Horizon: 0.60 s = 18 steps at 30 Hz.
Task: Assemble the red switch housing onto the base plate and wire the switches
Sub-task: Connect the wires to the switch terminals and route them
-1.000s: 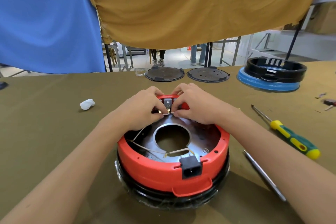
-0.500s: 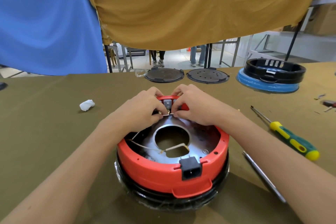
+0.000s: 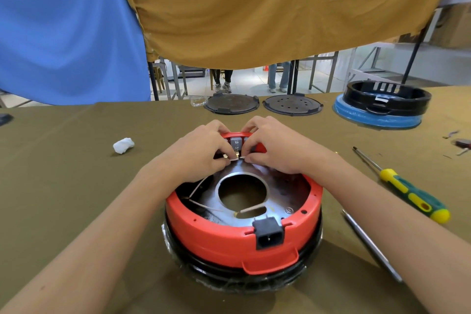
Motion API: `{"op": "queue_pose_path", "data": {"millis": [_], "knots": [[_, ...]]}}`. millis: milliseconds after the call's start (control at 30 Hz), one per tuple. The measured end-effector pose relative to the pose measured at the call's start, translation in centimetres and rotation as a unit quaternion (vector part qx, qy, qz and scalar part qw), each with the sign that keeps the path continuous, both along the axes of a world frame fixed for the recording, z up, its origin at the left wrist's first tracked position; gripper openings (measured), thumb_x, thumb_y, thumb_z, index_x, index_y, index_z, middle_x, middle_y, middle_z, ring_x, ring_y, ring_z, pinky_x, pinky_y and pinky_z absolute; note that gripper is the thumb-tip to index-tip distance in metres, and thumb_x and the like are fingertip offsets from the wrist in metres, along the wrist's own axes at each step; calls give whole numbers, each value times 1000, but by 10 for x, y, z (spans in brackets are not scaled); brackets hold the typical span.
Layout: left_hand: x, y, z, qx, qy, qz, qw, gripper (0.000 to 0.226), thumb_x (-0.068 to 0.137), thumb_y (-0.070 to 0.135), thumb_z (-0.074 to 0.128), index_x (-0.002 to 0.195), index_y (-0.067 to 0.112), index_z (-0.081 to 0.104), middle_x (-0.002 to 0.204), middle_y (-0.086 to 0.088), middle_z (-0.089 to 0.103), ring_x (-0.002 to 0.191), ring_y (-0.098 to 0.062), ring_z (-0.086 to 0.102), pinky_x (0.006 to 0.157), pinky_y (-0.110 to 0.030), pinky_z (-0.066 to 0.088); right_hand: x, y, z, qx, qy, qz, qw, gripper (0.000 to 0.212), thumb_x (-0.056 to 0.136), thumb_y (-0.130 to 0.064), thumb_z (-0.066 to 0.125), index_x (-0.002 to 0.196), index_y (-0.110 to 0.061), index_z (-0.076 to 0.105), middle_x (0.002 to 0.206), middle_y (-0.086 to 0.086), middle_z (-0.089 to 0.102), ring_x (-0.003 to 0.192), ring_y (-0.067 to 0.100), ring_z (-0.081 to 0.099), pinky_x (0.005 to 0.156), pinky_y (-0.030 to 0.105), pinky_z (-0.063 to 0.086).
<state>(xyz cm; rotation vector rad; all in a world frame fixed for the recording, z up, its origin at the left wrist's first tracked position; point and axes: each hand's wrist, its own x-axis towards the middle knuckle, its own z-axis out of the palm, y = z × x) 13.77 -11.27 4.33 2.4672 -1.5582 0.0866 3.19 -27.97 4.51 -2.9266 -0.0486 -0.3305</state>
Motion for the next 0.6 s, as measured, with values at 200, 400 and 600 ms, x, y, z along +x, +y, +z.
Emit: {"op": "queue_pose_path", "data": {"millis": [200,400,600], "knots": [[1,-1,0,6,4,4,1000,22,95,27,63,110,38,74,140,1,40,122,-19,45,103,-43,41,0,0,0,-6,3,0,1000,10,93,-27,65,89,-26,75,132,-2,47,115,20,38,100,37,37],[0,0,1,24,-3,3,1000,22,96,27,61,111,40,73,142,1,37,125,-21,41,103,-46,42,0,0,0,-6,3,1,1000,11,93,-26,65,87,-27,74,131,-3,47,114,18,37,99,36,37],[-1,-1,1,15,-7,7,1000,22,96,28,61,110,39,73,141,1,38,123,-20,43,102,-45,43,0,0,1,-7,3,0,1000,11,93,-27,65,88,-26,75,131,-2,47,116,20,38,100,38,38]]}}
